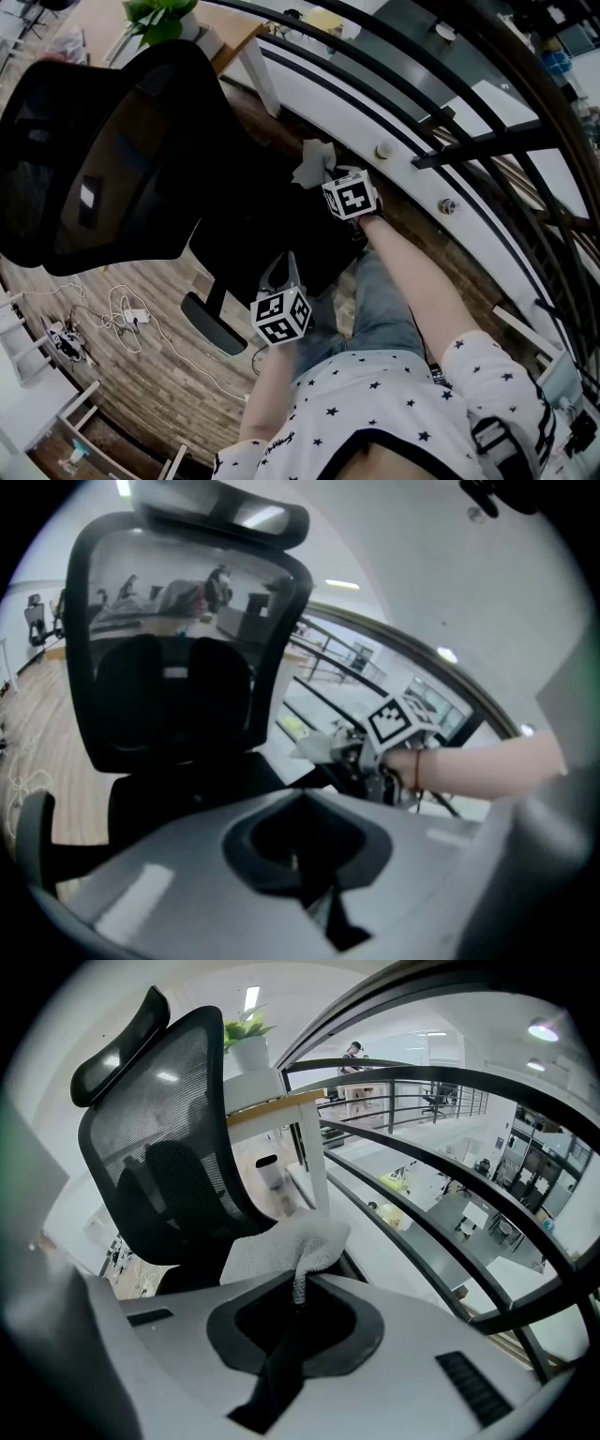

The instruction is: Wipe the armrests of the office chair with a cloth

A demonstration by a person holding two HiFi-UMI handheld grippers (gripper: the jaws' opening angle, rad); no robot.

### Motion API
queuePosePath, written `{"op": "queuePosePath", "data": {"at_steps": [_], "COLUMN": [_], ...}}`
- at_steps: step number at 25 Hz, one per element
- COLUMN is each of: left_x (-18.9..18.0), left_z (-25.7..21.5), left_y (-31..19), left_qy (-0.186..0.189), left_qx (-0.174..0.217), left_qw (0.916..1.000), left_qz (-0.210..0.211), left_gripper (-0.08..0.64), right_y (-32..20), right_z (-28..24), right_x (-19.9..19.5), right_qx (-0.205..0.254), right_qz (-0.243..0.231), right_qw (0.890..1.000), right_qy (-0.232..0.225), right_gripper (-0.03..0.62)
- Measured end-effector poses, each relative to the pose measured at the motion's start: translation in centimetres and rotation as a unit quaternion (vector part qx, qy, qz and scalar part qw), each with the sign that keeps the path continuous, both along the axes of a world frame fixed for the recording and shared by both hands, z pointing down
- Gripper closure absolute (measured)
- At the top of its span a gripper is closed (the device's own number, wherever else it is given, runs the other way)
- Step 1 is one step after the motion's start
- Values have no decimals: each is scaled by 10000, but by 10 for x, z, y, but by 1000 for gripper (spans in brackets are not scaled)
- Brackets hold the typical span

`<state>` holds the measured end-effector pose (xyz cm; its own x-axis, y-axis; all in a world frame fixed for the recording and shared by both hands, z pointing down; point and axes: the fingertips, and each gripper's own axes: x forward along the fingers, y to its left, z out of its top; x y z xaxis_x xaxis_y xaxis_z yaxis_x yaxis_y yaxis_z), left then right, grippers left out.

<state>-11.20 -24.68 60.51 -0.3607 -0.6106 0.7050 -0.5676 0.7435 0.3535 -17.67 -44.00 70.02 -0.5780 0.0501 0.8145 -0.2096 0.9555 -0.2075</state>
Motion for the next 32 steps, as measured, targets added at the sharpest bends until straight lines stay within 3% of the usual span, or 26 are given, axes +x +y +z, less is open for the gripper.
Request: {"op": "queuePosePath", "data": {"at_steps": [32], "left_x": [22], "left_z": [-11], "left_y": [-30], "left_qy": [-88], "left_qx": [121], "left_qw": [9971], "left_qz": [745], "left_gripper": [555], "right_y": [-8], "right_z": [-1], "right_x": [80], "right_qx": [33], "right_qz": [371], "right_qw": [9992], "right_qy": [157], "right_gripper": [565]}}
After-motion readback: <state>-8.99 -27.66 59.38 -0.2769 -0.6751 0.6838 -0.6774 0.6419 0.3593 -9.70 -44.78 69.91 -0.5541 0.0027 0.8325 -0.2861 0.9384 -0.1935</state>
